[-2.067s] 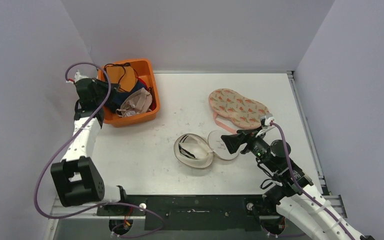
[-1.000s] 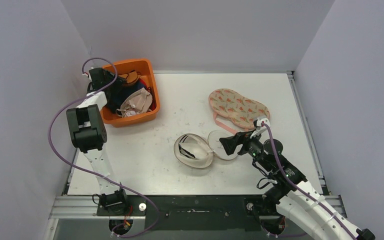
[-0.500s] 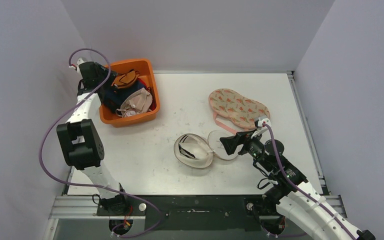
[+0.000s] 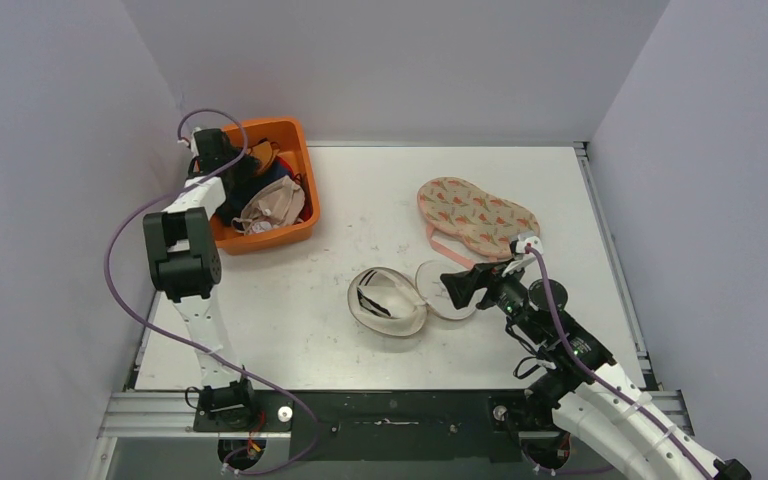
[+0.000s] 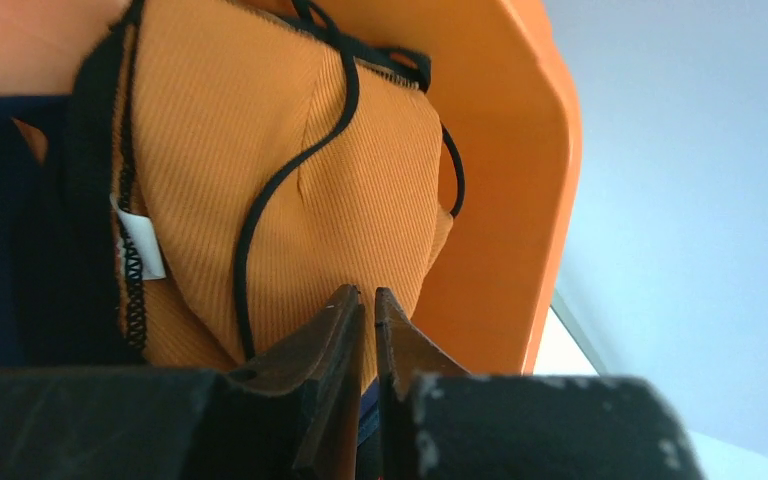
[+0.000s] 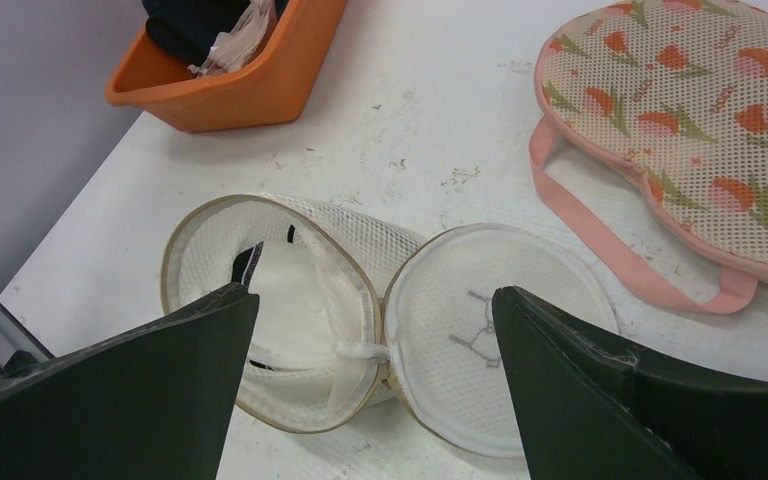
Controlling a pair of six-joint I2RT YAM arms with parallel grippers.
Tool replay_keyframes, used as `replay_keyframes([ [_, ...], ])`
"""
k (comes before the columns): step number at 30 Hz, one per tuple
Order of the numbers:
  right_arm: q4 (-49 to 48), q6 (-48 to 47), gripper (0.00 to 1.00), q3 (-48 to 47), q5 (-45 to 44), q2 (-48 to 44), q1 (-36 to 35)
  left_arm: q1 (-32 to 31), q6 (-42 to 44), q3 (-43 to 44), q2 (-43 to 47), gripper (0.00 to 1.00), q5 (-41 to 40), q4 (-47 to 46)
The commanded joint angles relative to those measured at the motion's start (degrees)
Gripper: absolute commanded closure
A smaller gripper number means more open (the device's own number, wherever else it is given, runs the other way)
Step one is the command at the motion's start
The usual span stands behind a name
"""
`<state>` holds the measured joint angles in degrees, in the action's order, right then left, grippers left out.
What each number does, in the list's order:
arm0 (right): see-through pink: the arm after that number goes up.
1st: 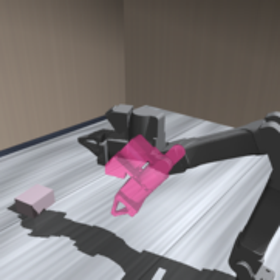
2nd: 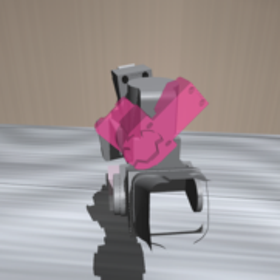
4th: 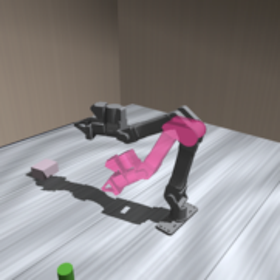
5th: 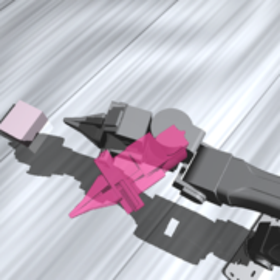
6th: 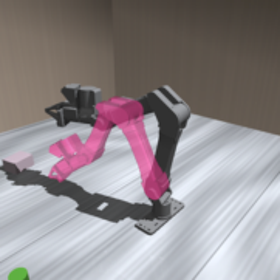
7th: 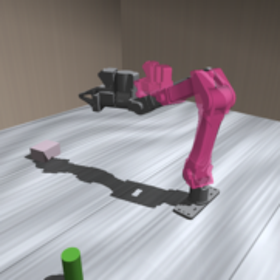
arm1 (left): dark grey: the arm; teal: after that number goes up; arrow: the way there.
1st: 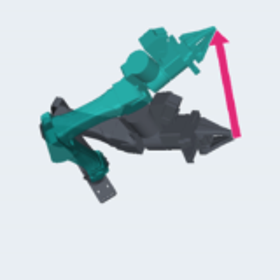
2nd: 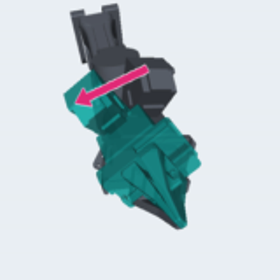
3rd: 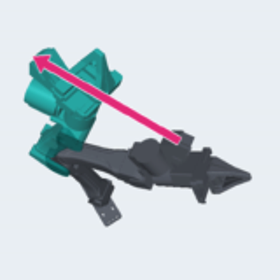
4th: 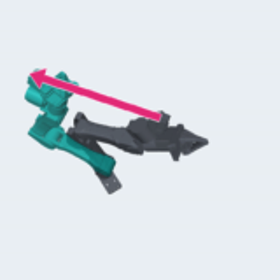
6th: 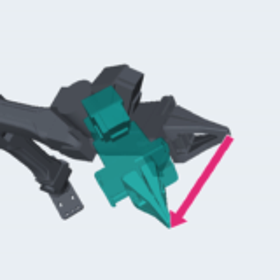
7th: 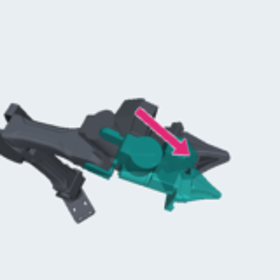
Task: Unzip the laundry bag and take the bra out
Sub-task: Place the bra in the bin.
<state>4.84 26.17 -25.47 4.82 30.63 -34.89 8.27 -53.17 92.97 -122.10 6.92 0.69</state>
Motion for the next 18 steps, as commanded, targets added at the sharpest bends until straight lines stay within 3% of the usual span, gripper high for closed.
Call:
replay_keyframes([
  [1, -1.9, -0.69, 0.09, -0.56, -1.38, 0.22, -0.35, -0.9, 0.21, 0.37, 0.11, 0.92, 0.82, -2.24],
  [7, -0.84, -0.6, 0.09, -0.28, -1.54, -0.79, -0.42, -0.6, -0.05, -6.25, 1.29, 0.92, 1.67, -6.1],
  [13, -0.23, -0.16, 0.09, -0.6, -1.35, -1.1, -0.43, 0.04, 0.91, -6.78, 4.22, 0.91, 3.32, -5.51],
  [18, 0.97, -0.68, 0.1, -2.69, -2.06, -1.02, -0.43, 0.16, 0.83, -7.72, 11.73, 0.78, 4.34, -5.16],
])
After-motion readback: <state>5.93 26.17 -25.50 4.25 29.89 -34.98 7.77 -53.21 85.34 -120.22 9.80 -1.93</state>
